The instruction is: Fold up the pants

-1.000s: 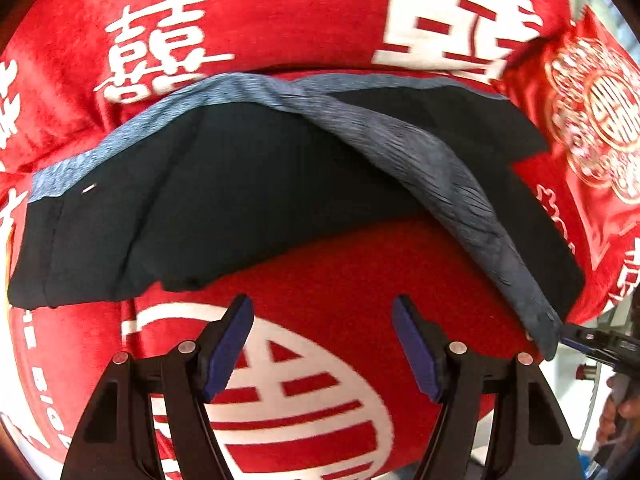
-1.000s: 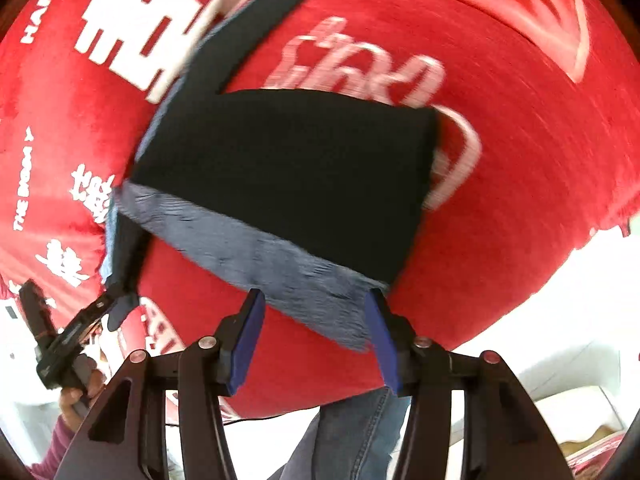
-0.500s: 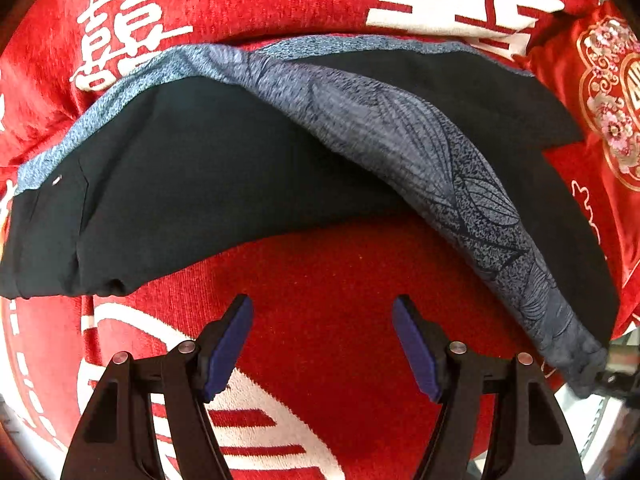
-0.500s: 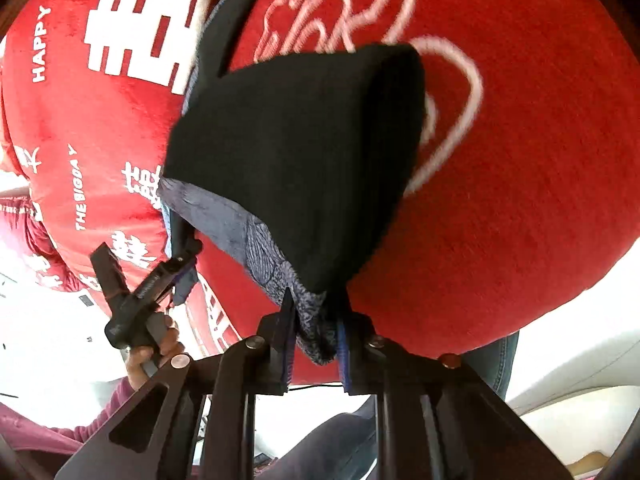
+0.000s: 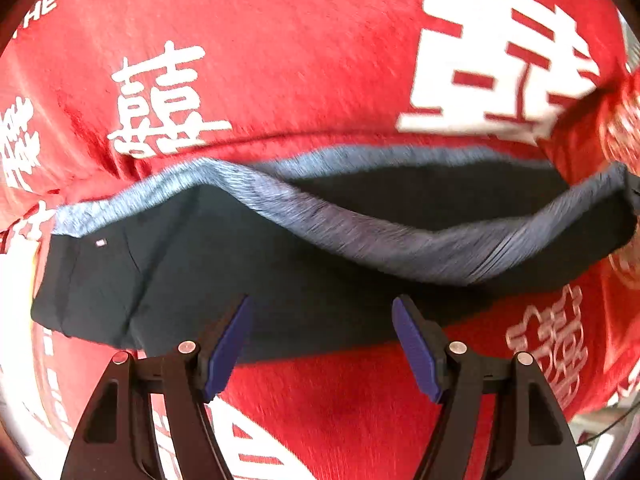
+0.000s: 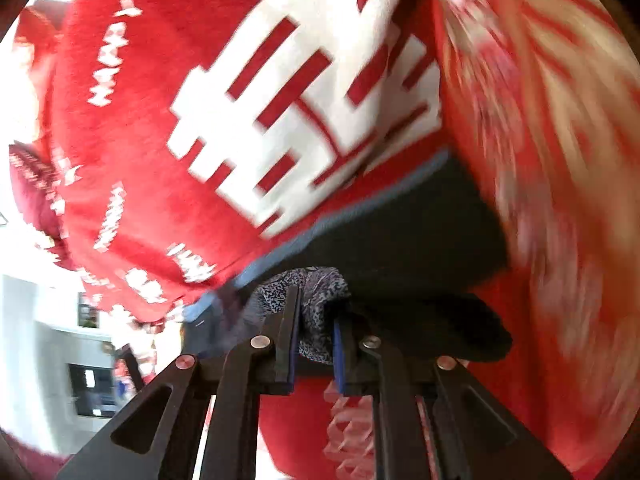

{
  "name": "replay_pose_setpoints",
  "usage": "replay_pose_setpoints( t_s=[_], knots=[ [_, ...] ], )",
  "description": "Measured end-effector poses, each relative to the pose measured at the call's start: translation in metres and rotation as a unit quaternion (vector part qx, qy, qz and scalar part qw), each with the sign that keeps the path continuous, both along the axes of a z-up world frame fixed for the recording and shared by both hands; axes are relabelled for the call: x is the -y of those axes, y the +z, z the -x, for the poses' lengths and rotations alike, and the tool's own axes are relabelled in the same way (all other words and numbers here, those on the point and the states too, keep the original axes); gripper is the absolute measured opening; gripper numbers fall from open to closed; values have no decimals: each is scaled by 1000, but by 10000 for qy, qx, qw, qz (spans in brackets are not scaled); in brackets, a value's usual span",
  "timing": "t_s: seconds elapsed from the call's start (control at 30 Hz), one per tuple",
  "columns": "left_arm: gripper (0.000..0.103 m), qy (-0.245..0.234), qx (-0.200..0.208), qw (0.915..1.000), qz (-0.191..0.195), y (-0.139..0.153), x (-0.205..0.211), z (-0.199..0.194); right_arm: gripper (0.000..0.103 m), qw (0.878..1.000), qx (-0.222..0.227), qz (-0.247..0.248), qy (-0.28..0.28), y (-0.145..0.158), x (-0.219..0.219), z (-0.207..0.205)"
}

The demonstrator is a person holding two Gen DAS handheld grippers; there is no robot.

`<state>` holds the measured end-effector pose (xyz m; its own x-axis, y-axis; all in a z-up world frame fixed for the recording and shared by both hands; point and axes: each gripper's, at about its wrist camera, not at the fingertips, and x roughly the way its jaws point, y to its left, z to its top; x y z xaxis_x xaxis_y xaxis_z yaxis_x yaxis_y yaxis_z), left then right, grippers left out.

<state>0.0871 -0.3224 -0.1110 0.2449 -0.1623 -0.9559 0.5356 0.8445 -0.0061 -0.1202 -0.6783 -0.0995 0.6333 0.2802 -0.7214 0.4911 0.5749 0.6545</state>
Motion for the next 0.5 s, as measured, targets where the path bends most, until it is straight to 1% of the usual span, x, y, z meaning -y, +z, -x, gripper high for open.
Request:
replay_pose_setpoints(
  t_s=[0.03, 0.1, 0.13, 0.17, 0.2, 0.23, 0.27, 0.33, 0.4, 0.5],
  knots=[
    [73, 77, 39, 10000, -26, -2, 1, -8, 18, 9995, -191, 247, 11, -1, 10, -17],
    [73, 208, 58, 9997, -74, -7, -1, -18, 20, 9954, -612, 737, 98, -7, 23, -40],
    [73, 287, 52, 9995, -117, -12, 2, -25, 31, 9916, -832, 978, 177, -11, 27, -51],
    [73, 327, 49, 9994, -142, -15, 1, -28, 39, 9872, -1006, 1220, 228, -13, 27, -57],
    [73, 360, 59, 9992, -167, -16, 3, -31, 47, 9855, -1022, 1324, 292, -12, 24, -60],
    [73, 388, 81, 9990, -186, -18, 4, -36, 49, 9857, -954, 1348, 349, -11, 20, -57],
    [73, 407, 93, 9989, -192, -18, 4, -37, 50, 9873, -869, 1272, 384, -9, 14, -53],
    [73, 468, 97, 9986, -227, -21, 4, -42, 50, 9912, -827, 967, 371, -14, 1, -40],
    [73, 524, 69, 9982, -274, -26, 4, -46, 50, 9913, -1064, 746, 206, -34, -10, -21],
    [73, 582, 68, 9976, -375, -35, 5, -50, 50, 9857, -1556, 603, -211, -72, -4, -7]
  ],
)
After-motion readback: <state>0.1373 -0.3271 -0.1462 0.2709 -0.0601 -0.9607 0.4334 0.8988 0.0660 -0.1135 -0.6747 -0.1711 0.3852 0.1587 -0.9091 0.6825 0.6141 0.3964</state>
